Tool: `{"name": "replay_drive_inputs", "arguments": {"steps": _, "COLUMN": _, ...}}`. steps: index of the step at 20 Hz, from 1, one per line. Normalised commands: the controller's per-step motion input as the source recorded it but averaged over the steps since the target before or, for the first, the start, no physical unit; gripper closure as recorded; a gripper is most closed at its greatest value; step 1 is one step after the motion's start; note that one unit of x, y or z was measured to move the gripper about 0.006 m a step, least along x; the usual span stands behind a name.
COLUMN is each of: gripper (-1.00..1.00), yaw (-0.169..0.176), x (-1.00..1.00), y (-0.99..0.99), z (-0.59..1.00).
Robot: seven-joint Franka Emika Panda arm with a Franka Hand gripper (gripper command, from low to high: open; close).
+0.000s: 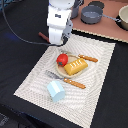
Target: Interact with the objects in diverse but meaningful ways.
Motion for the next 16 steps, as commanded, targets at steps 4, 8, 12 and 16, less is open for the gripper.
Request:
{"name": "replay_drive_inputs", "arguments": {"steps": 4, "gripper": -1.00, "yaw": -0.068, "x": -0.51, "y": 0.13, "z": -0.23}}
{"name": "replay_drive_inputs", "arguments": {"steps": 8, "gripper": -1.00, "yaw": -0.069, "x": -0.51, "y": 0.14, "z": -0.25}}
{"name": "replay_drive_inputs", "arguments": {"steps": 12, "gripper": -1.00, "yaw": -0.065, "x": -0.54, "y": 0.15, "z": -0.26}}
{"name": "replay_drive_inputs", "arguments": {"steps": 16, "gripper": -1.00, "yaw": -0.059, "x": -0.57, "y": 0.17, "z": -0.27}}
